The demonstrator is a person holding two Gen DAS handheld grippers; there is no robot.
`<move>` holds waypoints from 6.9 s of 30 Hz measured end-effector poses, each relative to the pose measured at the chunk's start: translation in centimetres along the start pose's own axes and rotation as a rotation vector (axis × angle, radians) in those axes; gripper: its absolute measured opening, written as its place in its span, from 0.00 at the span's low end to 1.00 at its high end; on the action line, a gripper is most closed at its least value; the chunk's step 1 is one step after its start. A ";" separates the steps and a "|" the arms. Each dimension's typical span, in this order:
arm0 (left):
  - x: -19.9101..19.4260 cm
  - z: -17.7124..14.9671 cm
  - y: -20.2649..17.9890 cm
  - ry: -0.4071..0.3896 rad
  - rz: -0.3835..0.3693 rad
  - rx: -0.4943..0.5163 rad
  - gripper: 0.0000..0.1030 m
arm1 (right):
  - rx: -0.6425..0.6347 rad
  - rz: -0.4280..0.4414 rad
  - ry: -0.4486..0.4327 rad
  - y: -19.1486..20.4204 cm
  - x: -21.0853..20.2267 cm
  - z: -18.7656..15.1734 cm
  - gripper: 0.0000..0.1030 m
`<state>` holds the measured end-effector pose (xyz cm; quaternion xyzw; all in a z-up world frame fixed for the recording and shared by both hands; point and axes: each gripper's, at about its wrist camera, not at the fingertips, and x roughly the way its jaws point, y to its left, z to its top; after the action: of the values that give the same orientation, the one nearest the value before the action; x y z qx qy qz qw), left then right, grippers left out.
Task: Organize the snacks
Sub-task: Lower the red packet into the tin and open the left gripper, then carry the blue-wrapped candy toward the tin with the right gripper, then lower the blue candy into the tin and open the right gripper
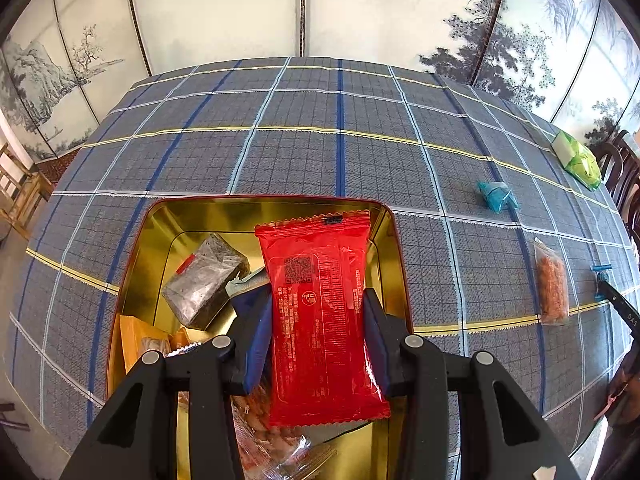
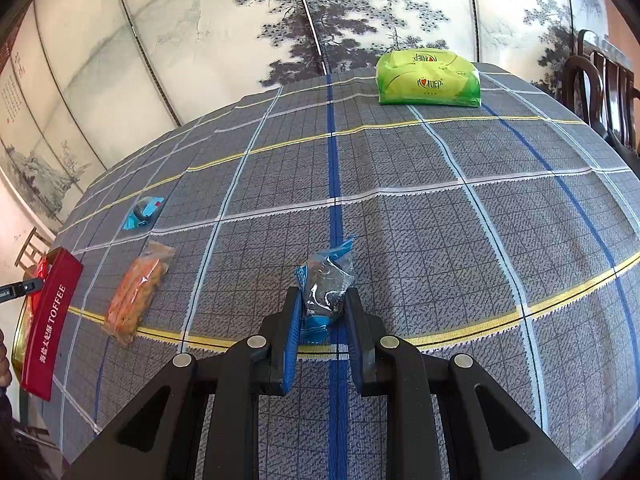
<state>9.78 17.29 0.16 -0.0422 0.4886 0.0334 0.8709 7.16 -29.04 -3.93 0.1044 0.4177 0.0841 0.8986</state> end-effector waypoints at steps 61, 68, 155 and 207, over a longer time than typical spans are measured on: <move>-8.8 -9.1 -2.6 -0.209 0.155 0.090 0.64 | -0.023 0.115 -0.006 5.5 -6.1 -7.6 0.22; -9.6 -9.6 -1.8 -0.218 0.158 0.077 0.65 | -0.036 0.130 -0.018 6.4 -7.2 -8.0 0.22; -9.7 -13.3 11.1 -0.236 0.258 -0.140 0.74 | -0.506 0.486 0.204 37.9 -2.8 -9.4 0.22; -9.7 -13.5 11.3 -0.216 0.276 -0.136 0.77 | -0.349 0.470 0.119 31.9 -3.7 -7.4 0.39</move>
<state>-7.80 26.89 0.94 -0.0296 0.3900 0.1895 0.9006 -2.91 1.65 2.40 0.0371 0.4130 0.3665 0.8329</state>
